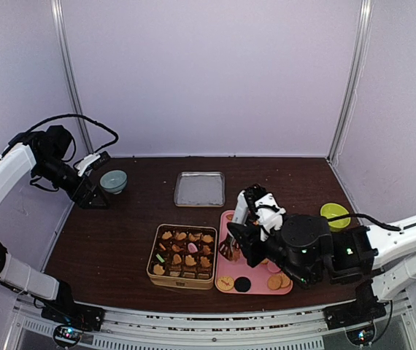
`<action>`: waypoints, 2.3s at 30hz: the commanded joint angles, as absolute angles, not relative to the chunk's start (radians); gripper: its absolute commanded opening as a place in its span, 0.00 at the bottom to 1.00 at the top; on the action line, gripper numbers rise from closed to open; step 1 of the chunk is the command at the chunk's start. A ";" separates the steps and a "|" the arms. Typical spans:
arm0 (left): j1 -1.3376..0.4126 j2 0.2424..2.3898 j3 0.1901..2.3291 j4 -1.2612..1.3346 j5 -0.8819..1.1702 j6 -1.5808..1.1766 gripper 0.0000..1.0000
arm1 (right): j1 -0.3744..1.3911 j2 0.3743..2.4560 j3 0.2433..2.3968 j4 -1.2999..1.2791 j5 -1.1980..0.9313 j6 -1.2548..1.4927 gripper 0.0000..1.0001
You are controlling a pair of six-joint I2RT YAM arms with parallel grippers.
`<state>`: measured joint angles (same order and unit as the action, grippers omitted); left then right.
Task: Pack the cookies
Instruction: Place the fake cookies in the empty pocket of the box, then pick up the fake cookies from the plate.
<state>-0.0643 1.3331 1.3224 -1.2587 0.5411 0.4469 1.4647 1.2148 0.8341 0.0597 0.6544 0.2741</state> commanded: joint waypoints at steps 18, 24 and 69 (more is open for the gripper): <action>-0.058 1.296 1.311 -1.266 0.535 0.473 0.98 | 1.398 1.745 1.223 0.312 0.245 0.222 0.29; -0.058 1.302 1.307 -1.266 0.539 0.475 0.98 | 1.388 1.754 1.213 0.318 0.240 0.234 0.33; -0.058 1.316 1.342 -1.278 0.565 0.469 0.98 | 1.206 0.830 0.432 -0.044 0.635 0.415 0.43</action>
<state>-0.0643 1.3128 1.3151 -1.2812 0.5419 0.4633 1.2201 0.8906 0.4618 0.0147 0.5652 0.3656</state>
